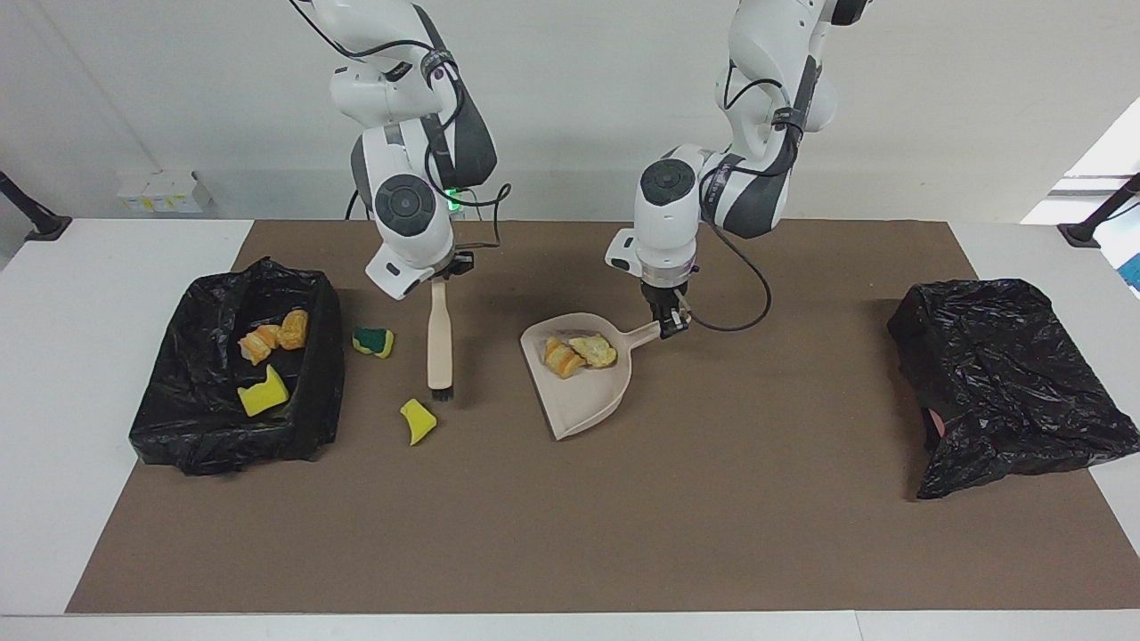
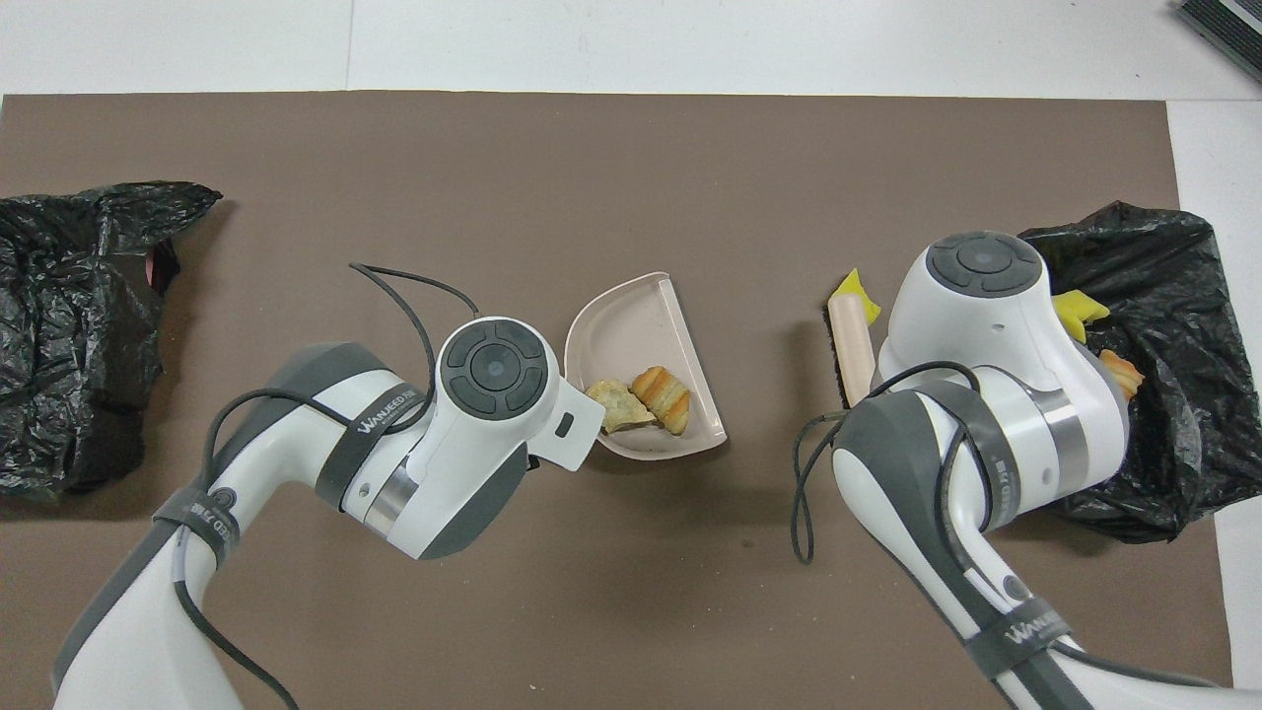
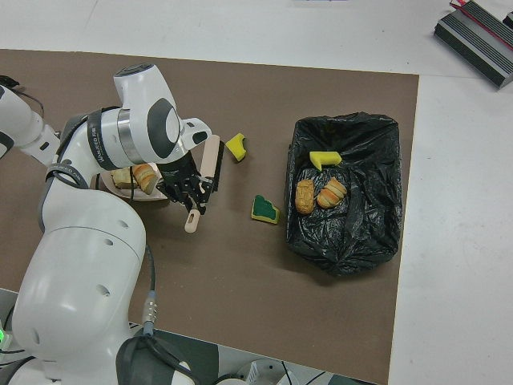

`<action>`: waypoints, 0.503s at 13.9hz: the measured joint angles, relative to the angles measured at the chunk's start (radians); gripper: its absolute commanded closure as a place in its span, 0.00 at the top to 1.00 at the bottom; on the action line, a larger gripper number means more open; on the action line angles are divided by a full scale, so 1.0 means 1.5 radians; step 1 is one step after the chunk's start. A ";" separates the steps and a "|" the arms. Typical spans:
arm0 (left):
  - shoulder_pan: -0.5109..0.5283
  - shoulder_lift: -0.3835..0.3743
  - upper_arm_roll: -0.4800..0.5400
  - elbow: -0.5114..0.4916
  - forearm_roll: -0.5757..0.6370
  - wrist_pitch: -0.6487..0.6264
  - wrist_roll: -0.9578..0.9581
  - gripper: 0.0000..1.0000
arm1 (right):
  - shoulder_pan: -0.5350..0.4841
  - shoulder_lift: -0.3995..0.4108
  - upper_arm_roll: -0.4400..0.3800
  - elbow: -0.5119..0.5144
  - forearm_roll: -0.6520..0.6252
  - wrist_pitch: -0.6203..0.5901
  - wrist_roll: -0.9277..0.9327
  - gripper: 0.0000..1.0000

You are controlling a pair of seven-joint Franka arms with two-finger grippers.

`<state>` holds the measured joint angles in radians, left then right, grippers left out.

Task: Sweep and dump trash in bin
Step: 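Sweep the yellow sponge into the dustpan with the right gripper's brush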

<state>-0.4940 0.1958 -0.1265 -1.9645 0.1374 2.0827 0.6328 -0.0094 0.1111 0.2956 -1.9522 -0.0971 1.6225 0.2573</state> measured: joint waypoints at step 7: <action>-0.002 0.000 -0.002 0.000 0.000 0.000 0.002 0.00 | -0.071 0.048 -0.001 -0.005 -0.151 0.153 -0.017 0.00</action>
<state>-0.4965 0.1958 -0.1296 -1.9645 0.1374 2.0831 0.6357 -0.1152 0.1824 0.2942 -1.9599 -0.3243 1.8513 0.2318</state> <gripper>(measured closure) 0.683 0.740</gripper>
